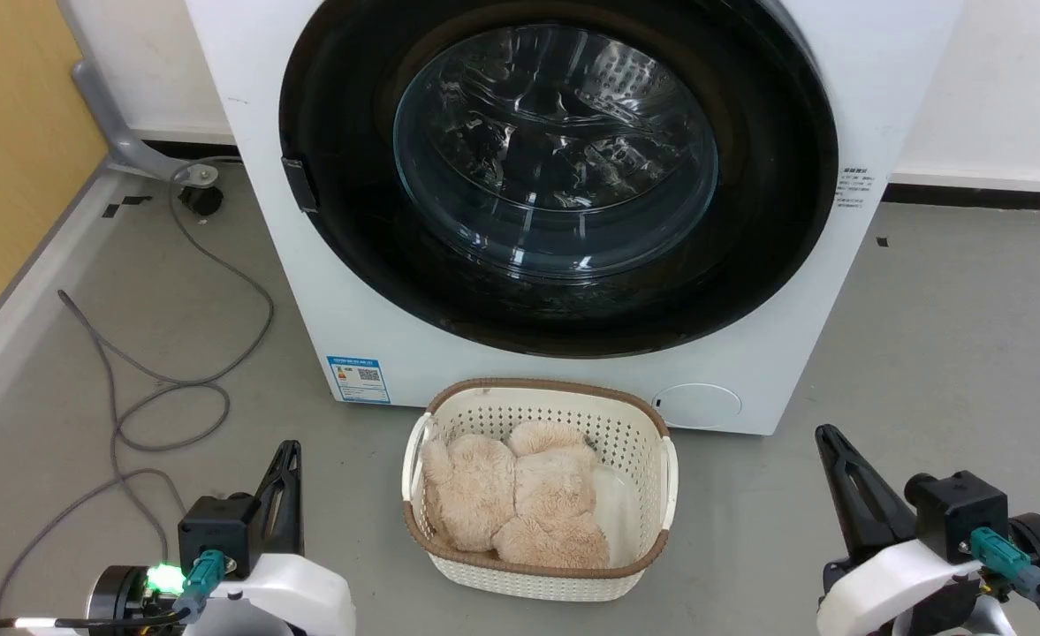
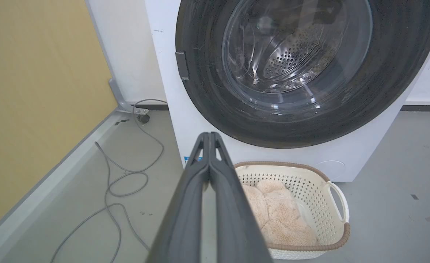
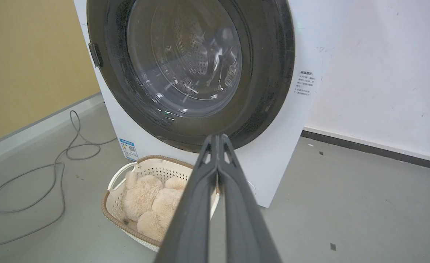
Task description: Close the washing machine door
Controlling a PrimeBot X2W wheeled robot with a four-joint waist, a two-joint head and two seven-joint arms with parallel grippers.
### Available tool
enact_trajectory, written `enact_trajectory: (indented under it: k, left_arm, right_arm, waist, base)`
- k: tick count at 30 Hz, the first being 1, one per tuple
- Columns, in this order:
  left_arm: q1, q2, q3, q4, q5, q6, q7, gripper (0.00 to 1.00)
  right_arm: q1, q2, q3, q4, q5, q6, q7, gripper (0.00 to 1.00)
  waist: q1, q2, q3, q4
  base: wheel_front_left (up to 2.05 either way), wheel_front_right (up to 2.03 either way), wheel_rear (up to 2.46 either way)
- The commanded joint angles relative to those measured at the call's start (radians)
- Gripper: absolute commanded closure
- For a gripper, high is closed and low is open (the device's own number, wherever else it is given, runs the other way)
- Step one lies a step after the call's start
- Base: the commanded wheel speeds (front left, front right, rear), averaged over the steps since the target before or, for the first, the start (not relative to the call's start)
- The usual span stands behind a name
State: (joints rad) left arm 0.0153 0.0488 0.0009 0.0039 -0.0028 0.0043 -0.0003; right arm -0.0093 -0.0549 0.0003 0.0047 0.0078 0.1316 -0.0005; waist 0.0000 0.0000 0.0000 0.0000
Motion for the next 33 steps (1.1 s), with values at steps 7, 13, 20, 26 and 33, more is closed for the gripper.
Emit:
enact_trajectory:
  k: [7, 13, 20, 26, 33]
  left_arm:
    - [-0.015, 0.001, -0.001, -0.004, 0.003, -0.004, 0.000, 1.00]
    - [-0.015, 0.001, -0.001, -0.004, 0.003, -0.004, 0.000, 1.00]
    - [-0.015, 0.001, -0.001, -0.004, 0.003, -0.004, 0.000, 1.00]
    - [-0.015, 0.001, -0.001, -0.004, 0.003, -0.004, 0.000, 1.00]
    - [-0.015, 0.001, -0.001, -0.004, 0.003, -0.004, 0.000, 1.00]
  right_arm:
    - [0.009, 0.005, 0.000, -0.005, -0.008, -0.001, 0.000, 1.00]
    - [0.009, 0.005, 0.000, -0.005, -0.008, -0.001, 0.000, 1.00]
    - [0.009, 0.005, 0.000, -0.005, -0.008, -0.001, 0.000, 1.00]
    - [0.009, 0.005, 0.000, -0.005, -0.008, -0.001, 0.000, 1.00]
    - [0.009, 0.005, 0.000, -0.005, -0.008, -0.001, 0.000, 1.00]
  waist:
    - [0.0000, 0.0000, 0.000, 0.000]
    - [0.0000, 0.0000, 0.000, 0.000]
    - [0.0000, 0.0000, 0.000, 0.000]
    - [0.0000, 0.0000, 0.000, 0.000]
    - [0.0000, 0.0000, 0.000, 0.000]
  base:
    - [0.00, 0.00, 0.00]
    - [0.00, 0.00, 0.00]
    - [0.00, 0.00, 0.00]
    - [0.00, 0.00, 0.00]
    - [0.00, 0.00, 0.00]
